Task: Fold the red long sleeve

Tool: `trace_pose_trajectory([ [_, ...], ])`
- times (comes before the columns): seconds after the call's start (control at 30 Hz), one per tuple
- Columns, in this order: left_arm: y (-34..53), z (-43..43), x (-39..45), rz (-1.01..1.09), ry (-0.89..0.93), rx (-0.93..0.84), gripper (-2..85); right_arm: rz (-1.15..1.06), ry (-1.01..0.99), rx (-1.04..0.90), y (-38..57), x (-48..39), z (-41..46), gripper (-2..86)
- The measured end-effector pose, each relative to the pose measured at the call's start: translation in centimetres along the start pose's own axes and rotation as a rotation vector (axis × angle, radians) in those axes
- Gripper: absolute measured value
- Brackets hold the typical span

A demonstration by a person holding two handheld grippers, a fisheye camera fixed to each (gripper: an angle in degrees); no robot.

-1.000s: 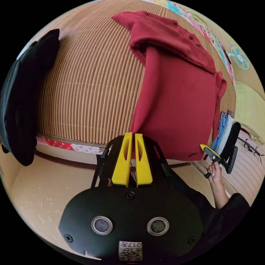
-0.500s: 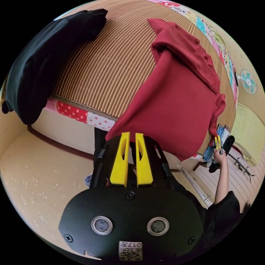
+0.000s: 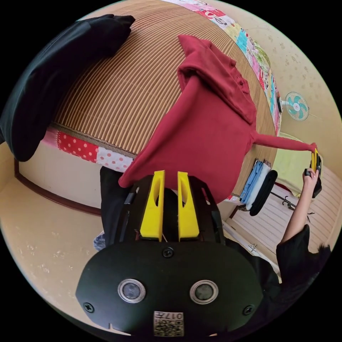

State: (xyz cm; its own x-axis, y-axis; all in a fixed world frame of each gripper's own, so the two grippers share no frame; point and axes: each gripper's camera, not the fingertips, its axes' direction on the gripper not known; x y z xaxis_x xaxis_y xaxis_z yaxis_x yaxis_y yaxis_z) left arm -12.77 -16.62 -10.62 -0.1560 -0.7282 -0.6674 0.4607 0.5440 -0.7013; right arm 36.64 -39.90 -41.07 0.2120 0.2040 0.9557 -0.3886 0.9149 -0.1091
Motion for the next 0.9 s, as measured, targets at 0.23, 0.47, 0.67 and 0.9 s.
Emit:
trace_pose_trajectory([
  [0.23, 0.3, -0.8, -2.1, -0.051, 0.053, 0.045, 6.6, -0.194, -0.129, -0.815, 27.5, -12.0, 29.7, 5.9],
  [0.47, -2.2, -0.3, 0.5, 0.145, -0.051, 0.095, 6.4, -0.176, 0.385, -0.79, 40.5, -1.5, 17.5, 7.0],
  [0.67, -10.4, 3.7, 2.9, 0.172, -0.117, 0.019, -0.4, -0.092, 0.588, -0.921, 45.9, 6.9, 19.1, 2.8],
  [0.9, -20.8, -0.9, 7.8, 0.249, -0.05, 0.223, -0.3, -0.005, 0.485, -0.773, 36.0, 7.8, 29.8, 3.0],
])
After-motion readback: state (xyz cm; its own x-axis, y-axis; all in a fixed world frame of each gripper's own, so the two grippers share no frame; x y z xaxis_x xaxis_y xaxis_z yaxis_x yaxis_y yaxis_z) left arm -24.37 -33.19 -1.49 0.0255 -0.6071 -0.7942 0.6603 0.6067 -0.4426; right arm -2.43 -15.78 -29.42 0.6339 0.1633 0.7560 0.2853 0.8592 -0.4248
